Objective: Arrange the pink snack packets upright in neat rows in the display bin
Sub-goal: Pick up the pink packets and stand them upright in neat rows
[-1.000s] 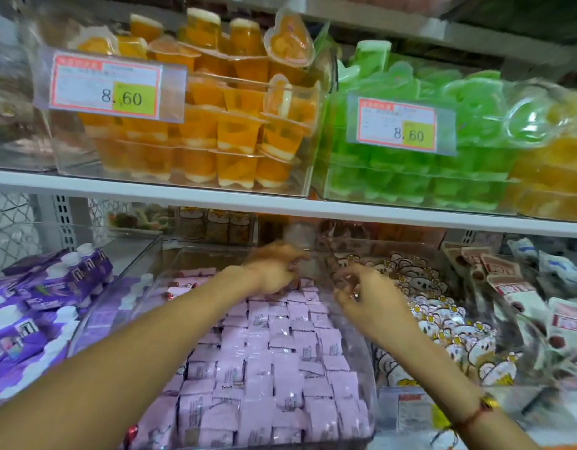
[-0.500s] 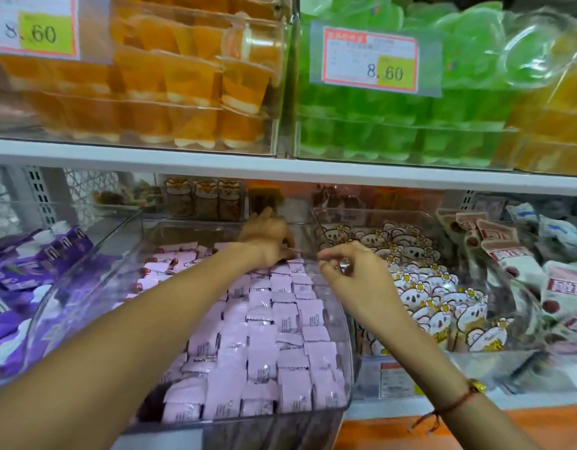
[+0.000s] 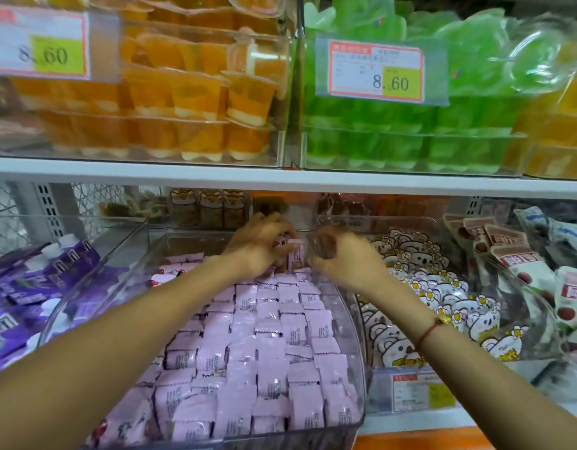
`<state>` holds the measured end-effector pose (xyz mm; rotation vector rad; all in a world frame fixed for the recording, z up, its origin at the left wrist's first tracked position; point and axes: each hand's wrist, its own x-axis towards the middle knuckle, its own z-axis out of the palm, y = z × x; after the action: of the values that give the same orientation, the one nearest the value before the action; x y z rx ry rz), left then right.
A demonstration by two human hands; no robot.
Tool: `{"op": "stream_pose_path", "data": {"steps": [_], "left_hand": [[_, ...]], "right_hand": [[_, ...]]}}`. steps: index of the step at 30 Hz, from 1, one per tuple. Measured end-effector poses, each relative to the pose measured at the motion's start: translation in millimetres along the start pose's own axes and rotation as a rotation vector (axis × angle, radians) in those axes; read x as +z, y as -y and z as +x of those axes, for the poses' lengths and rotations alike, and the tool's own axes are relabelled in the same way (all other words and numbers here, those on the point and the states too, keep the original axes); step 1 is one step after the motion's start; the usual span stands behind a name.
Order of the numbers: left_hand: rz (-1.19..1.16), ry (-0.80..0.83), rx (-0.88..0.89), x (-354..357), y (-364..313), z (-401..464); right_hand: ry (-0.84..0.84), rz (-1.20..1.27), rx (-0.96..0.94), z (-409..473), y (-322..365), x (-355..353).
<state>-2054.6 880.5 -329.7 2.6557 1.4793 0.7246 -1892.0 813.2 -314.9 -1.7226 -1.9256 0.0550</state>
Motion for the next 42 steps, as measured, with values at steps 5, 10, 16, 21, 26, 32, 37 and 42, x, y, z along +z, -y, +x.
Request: {"op": "stream_pose_path", "data": {"steps": [5, 10, 16, 21, 26, 32, 37, 42], "left_hand": [[-0.091, -0.036, 0.050, 1, 6, 3], [-0.485, -0.061, -0.050, -6, 20, 2], [-0.204, 0.068, -0.094, -3, 27, -2], [0.016, 0.311, 0.010, 5, 21, -3], [0.039, 0.399, -0.007, -5, 17, -6], [-0.470, 0.092, -0.121, -31, 2, -35], [-0.443, -0.057, 0.082, -51, -31, -68], [-0.982, 0.042, -0.278, -66, -36, -71]], "right_hand": [[0.219, -0.170, -0.017, 40, 7, 7], [0.201, -0.120, 0.022, 51, 2, 11], [-0.164, 0.477, 0.022, 31, 7, 6], [-0.292, 0.580, 0.066, 3, 7, -2], [-0.257, 0.583, 0.112, -9, 9, -7], [-0.218, 0.765, 0.210, -19, 9, -18], [-0.033, 1.157, 0.326, -27, 15, -24], [0.043, 1.121, 0.361, -28, 17, -31]]}}
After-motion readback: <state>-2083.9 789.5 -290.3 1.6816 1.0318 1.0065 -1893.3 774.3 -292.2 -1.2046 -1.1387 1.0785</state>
